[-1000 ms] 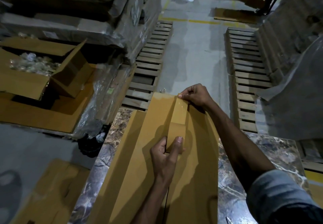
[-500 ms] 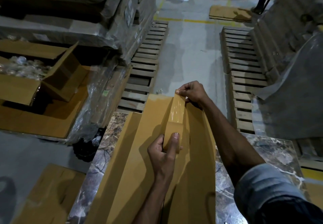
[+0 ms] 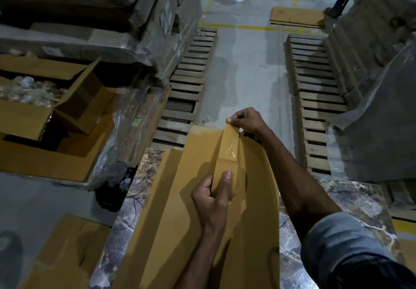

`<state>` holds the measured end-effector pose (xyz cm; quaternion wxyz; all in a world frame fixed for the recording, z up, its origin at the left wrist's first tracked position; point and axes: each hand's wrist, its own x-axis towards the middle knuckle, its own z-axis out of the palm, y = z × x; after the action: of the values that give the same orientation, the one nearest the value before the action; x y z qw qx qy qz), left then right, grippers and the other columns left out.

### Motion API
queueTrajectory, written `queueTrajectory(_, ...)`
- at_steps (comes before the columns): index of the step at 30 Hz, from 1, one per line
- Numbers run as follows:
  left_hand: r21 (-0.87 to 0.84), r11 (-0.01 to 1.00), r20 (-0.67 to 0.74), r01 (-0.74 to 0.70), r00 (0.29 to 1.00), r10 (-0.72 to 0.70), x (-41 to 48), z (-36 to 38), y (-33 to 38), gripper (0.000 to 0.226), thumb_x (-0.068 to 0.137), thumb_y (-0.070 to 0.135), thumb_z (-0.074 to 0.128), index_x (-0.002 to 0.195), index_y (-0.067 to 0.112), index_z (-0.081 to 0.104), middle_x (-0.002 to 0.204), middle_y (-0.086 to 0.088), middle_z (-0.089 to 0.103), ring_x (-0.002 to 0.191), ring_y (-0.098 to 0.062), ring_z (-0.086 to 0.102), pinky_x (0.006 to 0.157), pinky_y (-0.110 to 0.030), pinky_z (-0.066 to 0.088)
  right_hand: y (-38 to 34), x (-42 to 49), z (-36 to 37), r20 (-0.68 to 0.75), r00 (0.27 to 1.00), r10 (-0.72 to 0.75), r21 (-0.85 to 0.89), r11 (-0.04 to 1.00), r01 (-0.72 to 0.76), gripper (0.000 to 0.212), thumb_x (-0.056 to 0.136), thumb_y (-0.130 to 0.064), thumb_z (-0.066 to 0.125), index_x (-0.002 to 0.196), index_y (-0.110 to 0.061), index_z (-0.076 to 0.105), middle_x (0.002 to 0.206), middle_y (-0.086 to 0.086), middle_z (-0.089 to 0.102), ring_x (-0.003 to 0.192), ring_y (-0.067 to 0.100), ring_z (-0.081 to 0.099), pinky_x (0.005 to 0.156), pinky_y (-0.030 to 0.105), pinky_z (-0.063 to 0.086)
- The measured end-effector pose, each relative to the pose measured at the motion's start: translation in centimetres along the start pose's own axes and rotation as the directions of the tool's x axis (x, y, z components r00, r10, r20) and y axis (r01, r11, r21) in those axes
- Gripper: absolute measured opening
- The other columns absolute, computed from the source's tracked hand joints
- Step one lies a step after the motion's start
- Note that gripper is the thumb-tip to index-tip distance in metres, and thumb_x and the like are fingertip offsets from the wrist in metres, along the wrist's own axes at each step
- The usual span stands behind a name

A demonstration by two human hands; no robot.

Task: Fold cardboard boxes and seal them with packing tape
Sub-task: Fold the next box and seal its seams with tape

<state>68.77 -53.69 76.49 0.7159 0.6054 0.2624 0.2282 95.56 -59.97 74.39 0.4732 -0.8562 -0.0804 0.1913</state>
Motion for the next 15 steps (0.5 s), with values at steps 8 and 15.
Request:
queueTrajectory(8,-0.004,1.0,0.0,-0.001,1.0,0.001,0.2,0.3,0.1,0.031,0.088,0.034,0.075,0.085,0.004,0.073,0.076,-0.009,0.072,0.071,-0.027,0.069,0.057,-0.025,0.057,0.3,0.7,0.1,0.025,0.998,0.064,-0.014,0.998,-0.063,0.016,0.087,-0.026,0.083,0.089,-0.011,0.082,0.094,0.008,0.077,0.073,0.017,0.065,0.054,0.028,0.053)
queueTrajectory(15,0.011,1.0,0.004,-0.027,1.0,0.027,0.3,0.1,-0.8,0.047,0.084,0.05,0.073,0.086,0.002,0.072,0.076,-0.016,0.071,0.069,-0.037,0.068,0.057,-0.028,0.057,0.5,1.3,-0.2,0.107,0.989,0.1,-0.072,0.993,-0.093,0.012,0.08,-0.028,0.089,0.085,-0.019,0.083,0.089,0.0,0.078,0.088,0.014,0.068,0.064,0.024,0.051)
